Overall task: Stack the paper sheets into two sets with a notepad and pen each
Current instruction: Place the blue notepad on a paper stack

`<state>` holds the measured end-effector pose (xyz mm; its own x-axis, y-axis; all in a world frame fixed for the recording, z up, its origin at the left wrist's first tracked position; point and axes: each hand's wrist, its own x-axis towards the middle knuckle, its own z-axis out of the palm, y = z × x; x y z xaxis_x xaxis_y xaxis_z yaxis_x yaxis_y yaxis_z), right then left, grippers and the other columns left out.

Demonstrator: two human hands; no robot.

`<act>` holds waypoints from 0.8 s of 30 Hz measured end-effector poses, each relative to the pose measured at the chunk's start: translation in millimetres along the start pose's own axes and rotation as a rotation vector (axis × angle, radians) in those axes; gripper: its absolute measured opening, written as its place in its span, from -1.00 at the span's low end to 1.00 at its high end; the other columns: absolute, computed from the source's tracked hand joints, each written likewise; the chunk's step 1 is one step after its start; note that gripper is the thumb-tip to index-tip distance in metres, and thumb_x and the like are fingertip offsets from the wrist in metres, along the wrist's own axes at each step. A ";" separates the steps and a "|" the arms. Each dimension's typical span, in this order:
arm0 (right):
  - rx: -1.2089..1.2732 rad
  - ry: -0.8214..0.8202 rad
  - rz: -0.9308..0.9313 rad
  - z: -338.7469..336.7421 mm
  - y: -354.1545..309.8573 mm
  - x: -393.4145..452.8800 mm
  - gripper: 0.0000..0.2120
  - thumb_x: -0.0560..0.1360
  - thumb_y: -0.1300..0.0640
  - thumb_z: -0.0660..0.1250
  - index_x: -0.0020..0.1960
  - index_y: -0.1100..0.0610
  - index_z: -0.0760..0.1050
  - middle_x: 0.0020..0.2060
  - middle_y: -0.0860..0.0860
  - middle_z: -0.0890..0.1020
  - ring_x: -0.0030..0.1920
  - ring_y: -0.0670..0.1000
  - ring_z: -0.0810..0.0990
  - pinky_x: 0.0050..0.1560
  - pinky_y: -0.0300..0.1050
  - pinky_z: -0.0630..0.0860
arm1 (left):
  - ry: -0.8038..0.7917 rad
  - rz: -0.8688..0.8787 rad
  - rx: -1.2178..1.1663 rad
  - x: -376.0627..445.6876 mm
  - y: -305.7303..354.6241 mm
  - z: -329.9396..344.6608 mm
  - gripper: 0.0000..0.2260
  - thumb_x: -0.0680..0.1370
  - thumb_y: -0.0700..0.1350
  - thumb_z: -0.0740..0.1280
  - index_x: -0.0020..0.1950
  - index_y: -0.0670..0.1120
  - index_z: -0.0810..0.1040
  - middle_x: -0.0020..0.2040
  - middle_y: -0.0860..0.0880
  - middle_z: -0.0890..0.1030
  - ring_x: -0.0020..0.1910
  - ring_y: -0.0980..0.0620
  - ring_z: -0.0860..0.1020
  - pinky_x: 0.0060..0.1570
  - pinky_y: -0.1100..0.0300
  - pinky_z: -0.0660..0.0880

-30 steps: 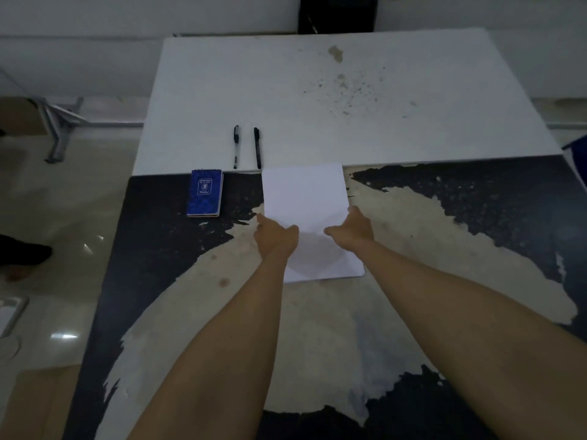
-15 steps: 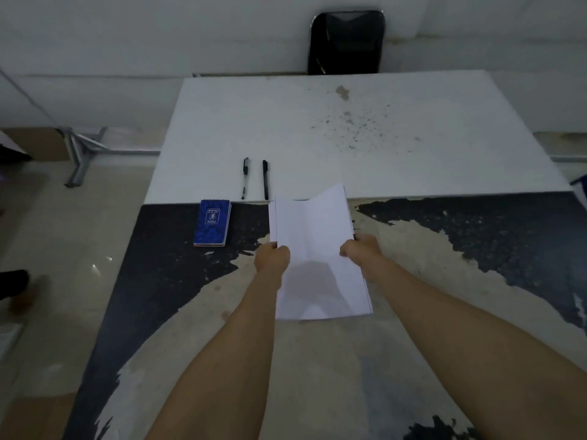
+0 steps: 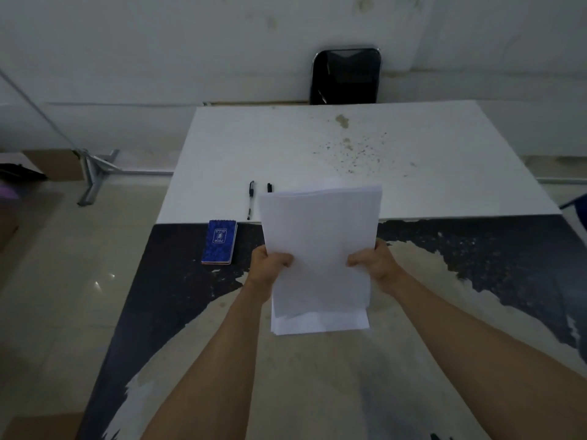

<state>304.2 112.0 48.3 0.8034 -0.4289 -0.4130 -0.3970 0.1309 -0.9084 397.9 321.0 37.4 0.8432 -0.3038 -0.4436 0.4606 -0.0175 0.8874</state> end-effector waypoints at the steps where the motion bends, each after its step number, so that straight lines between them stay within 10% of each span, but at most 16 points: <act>1: 0.005 -0.014 -0.035 -1.6 -6.8 -1.3 -0.59 0.10 0.42 0.50 -0.04 0.34 0.61 -0.10 0.22 0.66 -0.15 0.20 0.65 -0.10 0.12 0.63 | -0.003 0.029 -0.005 -0.8 6.1 1.6 -0.78 0.15 -0.33 0.30 -0.25 -0.22 0.61 -0.31 -0.09 0.64 -0.35 -0.03 0.60 -0.35 0.12 0.56; 5: 0.053 -0.025 -0.163 -5.2 -27.2 2.3 -0.32 0.10 0.47 0.54 0.21 0.34 0.52 0.03 0.17 0.69 -0.01 0.15 0.69 -0.09 0.13 0.67 | 0.013 0.120 -0.019 -0.9 30.7 7.0 -0.81 0.15 -0.31 0.31 -0.28 -0.18 0.60 -0.34 -0.05 0.63 -0.36 -0.01 0.57 -0.28 0.13 0.54; 11: 0.058 0.077 -0.238 -0.6 -47.1 2.5 -0.59 0.13 0.57 0.53 -0.16 0.18 0.61 -0.22 -0.01 0.70 -0.27 -0.06 0.68 -0.24 -0.05 0.63 | 0.038 0.208 -0.003 3.2 53.7 14.8 -0.87 0.18 -0.29 0.31 -0.31 -0.15 0.58 -0.35 -0.01 0.59 -0.33 0.00 0.52 -0.32 0.17 0.49; 24: -0.013 0.172 -0.180 6.1 -23.1 20.4 -0.57 0.24 0.45 0.60 0.06 0.28 0.60 0.00 0.11 0.65 -0.05 0.08 0.65 0.02 0.07 0.62 | 0.098 0.220 0.111 14.7 18.0 15.6 -0.72 0.31 -0.19 0.63 -0.05 -0.13 0.63 -0.07 -0.01 0.68 -0.10 0.04 0.66 -0.10 0.11 0.64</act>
<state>332.4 105.7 60.5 0.7747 -0.5904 -0.2264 -0.2608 0.0278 -0.9650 414.3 301.3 48.9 0.9451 -0.2181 -0.2432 0.2340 -0.0675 0.9699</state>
